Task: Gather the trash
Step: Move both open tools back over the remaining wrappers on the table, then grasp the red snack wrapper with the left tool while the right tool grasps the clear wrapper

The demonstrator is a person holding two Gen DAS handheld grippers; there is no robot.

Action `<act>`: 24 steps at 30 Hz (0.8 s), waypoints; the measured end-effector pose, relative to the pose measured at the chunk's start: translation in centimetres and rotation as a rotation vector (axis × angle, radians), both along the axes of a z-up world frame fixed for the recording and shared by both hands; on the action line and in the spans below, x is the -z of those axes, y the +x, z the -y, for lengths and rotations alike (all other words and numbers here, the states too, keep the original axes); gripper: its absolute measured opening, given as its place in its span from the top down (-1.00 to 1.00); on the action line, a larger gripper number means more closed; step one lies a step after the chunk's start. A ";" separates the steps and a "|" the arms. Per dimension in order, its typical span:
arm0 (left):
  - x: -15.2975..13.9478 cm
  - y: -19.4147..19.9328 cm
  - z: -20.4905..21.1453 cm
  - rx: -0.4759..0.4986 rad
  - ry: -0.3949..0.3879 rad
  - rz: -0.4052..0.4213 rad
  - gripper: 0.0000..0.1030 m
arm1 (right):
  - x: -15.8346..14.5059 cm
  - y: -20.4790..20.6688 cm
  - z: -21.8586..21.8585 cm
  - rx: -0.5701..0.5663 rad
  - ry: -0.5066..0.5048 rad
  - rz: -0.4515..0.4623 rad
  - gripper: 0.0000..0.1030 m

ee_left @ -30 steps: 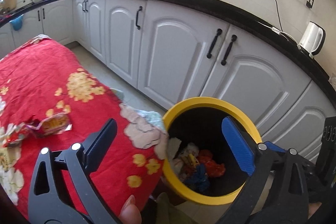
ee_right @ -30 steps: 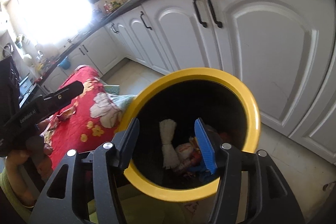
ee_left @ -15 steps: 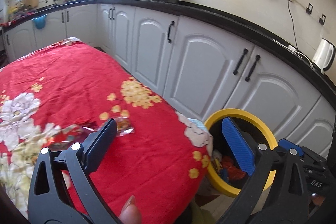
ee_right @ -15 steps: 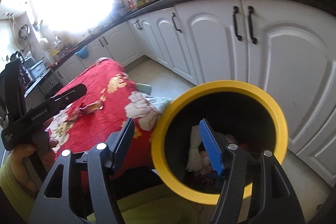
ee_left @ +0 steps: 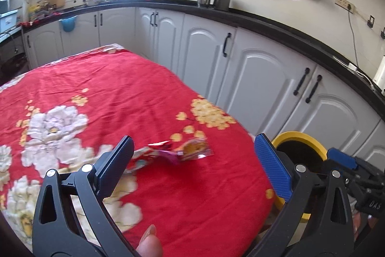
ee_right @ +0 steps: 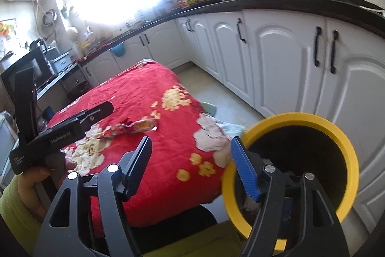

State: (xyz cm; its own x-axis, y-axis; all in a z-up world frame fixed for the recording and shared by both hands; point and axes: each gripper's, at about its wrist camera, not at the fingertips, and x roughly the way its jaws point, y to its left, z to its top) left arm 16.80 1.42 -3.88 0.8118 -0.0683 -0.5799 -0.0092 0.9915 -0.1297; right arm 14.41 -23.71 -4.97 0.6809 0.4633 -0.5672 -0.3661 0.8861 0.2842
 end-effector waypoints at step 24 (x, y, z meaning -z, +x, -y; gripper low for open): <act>4.8 2.0 -7.1 0.068 0.182 -0.177 -0.29 | 4.1 8.7 -12.3 -0.207 -0.151 -0.103 -0.26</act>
